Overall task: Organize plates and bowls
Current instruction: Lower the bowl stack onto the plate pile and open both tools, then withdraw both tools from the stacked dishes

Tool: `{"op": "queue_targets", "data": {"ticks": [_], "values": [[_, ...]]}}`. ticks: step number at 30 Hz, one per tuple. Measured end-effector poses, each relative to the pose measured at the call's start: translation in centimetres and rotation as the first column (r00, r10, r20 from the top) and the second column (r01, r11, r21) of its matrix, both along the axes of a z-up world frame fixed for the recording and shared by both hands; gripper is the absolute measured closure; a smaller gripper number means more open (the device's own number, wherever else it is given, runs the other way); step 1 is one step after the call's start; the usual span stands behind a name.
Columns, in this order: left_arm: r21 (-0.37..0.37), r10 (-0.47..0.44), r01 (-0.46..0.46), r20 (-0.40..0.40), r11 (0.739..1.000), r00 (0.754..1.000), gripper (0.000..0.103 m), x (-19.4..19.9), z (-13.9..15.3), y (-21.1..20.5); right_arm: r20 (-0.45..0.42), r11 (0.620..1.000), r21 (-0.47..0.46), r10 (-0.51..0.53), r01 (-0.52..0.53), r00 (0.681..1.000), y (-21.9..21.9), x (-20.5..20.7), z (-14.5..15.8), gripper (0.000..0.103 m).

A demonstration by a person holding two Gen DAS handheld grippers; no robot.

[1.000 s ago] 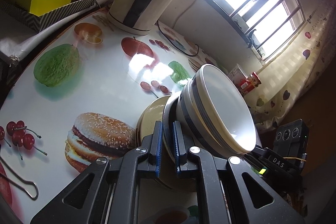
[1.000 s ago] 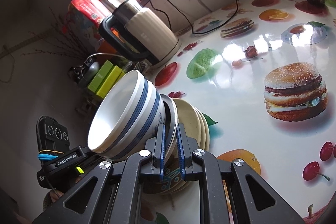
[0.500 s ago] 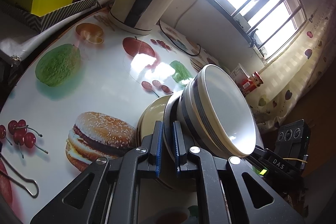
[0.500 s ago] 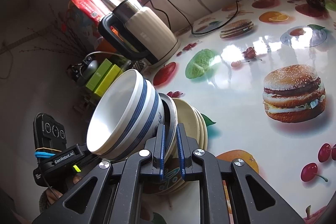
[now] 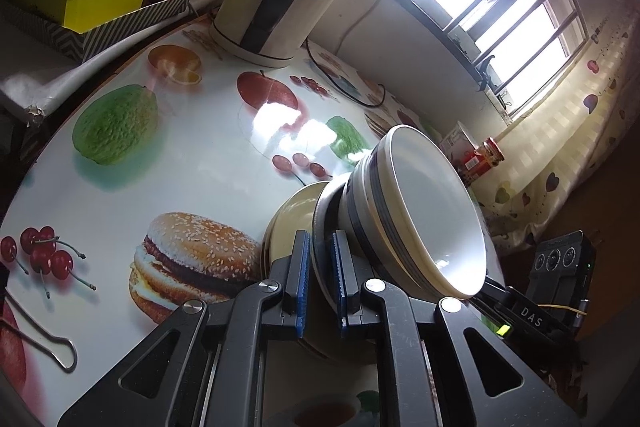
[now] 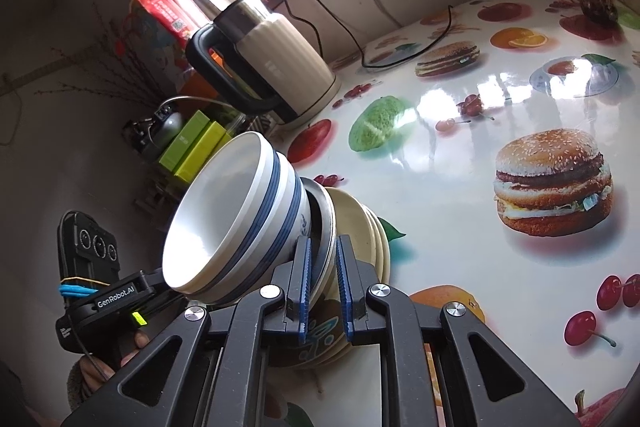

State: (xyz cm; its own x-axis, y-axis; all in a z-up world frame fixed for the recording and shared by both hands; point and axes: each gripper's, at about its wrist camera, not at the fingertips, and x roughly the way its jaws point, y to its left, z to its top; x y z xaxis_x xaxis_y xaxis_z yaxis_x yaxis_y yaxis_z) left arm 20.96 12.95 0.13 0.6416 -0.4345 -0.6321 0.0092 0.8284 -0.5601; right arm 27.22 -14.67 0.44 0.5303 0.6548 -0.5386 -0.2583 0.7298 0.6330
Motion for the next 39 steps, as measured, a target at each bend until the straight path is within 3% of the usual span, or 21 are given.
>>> {"op": "queue_targets", "data": {"ticks": [7, 13, 17, 23, 30, 34, 39], "values": [[0.031, 0.002, -0.003, 0.010, 1.000, 1.000, 0.087, -0.6, 0.5, 0.0, 0.016, 0.999, -0.038, -0.004, 0.004, 1.000, -0.1, -0.5, 0.3, 0.083], [0.037, 0.005, -0.005, 0.014, 0.999, 1.000, 0.079, -1.5, 0.9, 0.0, 0.037, 0.997, -0.078, -0.027, 0.030, 0.999, -0.4, -1.4, 0.9, 0.068], [0.045, 0.011, -0.012, 0.021, 0.999, 1.000, 0.066, -2.3, 1.4, -0.1, 0.064, 0.992, -0.120, -0.021, 0.029, 0.998, -0.2, -2.2, 1.5, 0.062], [0.057, 0.007, -0.010, 0.053, 0.998, 0.999, 0.055, -4.1, 2.6, -0.4, 0.093, 0.987, -0.158, -0.017, 0.031, 0.996, 0.2, -3.7, 2.3, 0.057], [0.188, 0.024, -0.034, 0.060, 0.982, 0.998, 0.054, -6.4, 3.2, -1.6, 0.133, 0.973, -0.224, -0.025, 0.055, 0.991, 0.3, -6.2, 3.4, 0.052], [0.283, 0.020, -0.035, 0.056, 0.959, 0.998, 0.054, -7.9, 2.8, -2.9, 0.151, 0.953, -0.299, -0.010, 0.056, 0.988, 1.1, -7.9, 3.6, 0.051], [0.400, 0.017, -0.032, 0.043, 0.916, 0.999, 0.053, -9.7, 1.8, -4.5, 0.150, 0.935, -0.351, 0.002, 0.052, 0.989, 2.1, -9.7, 3.1, 0.041]]}}
